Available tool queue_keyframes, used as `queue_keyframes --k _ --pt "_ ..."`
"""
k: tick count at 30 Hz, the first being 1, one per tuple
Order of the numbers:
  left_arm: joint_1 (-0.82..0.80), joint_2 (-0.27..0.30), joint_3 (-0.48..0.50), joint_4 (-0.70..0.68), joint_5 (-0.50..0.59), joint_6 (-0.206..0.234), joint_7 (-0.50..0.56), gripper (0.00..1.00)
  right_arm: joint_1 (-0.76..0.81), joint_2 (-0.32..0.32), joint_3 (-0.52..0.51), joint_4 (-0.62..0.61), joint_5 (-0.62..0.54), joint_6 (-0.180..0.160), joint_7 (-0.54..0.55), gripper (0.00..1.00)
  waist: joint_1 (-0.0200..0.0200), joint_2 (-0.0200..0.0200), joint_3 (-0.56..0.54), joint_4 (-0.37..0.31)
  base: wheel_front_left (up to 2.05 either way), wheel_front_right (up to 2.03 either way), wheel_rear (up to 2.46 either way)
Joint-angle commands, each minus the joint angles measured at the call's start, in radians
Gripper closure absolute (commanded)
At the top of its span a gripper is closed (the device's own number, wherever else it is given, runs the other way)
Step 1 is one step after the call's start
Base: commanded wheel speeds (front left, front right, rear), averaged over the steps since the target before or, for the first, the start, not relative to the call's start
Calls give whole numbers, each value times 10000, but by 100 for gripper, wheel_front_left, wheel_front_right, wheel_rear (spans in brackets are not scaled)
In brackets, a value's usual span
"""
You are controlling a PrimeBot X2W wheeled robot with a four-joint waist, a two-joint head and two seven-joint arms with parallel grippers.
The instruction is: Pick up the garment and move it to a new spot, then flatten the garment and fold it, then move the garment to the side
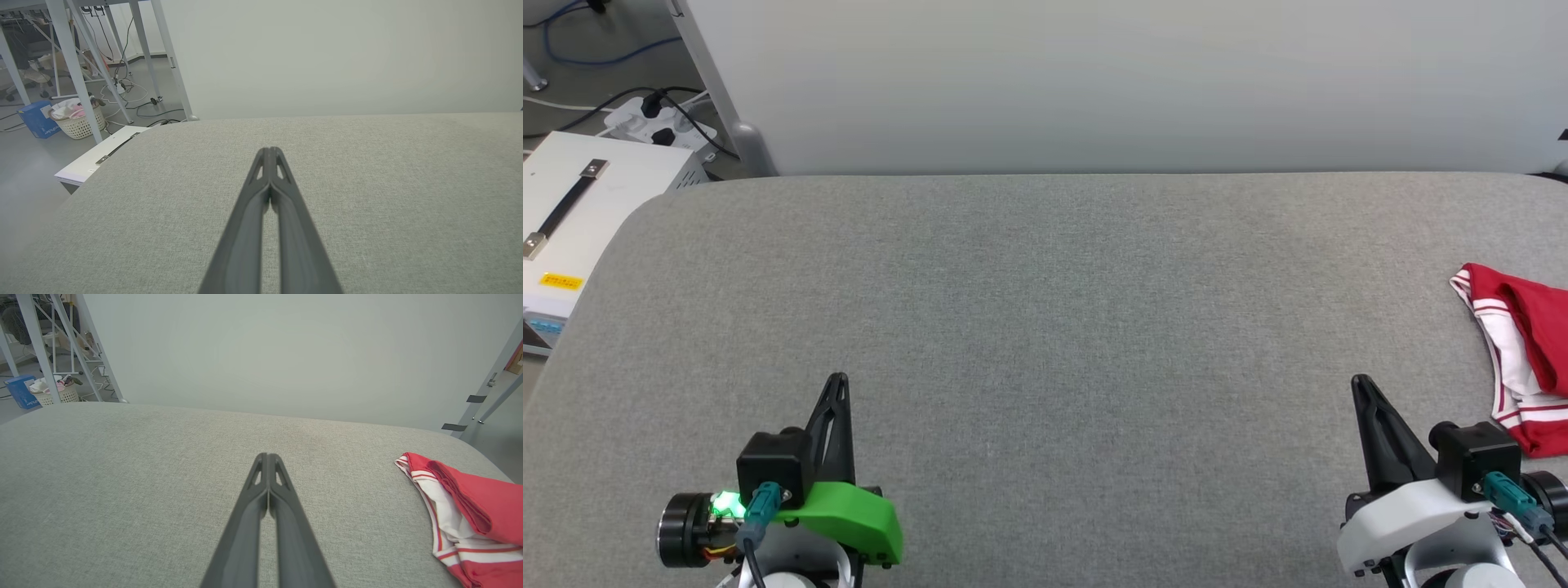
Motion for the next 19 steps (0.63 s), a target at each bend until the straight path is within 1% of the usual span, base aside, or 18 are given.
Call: queue_keyframes --k 1,19 --pt "-56 -50 44 -49 66 68 52 100 -188 40 16 -83 -124 -5 84 100 0 0 -7 -1 0 0 0" --pt "-70 -71 134 -141 180 86 412 100 -246 67 55 -134 -331 -6 447 100 0 0 -84 -20 0 0 0"
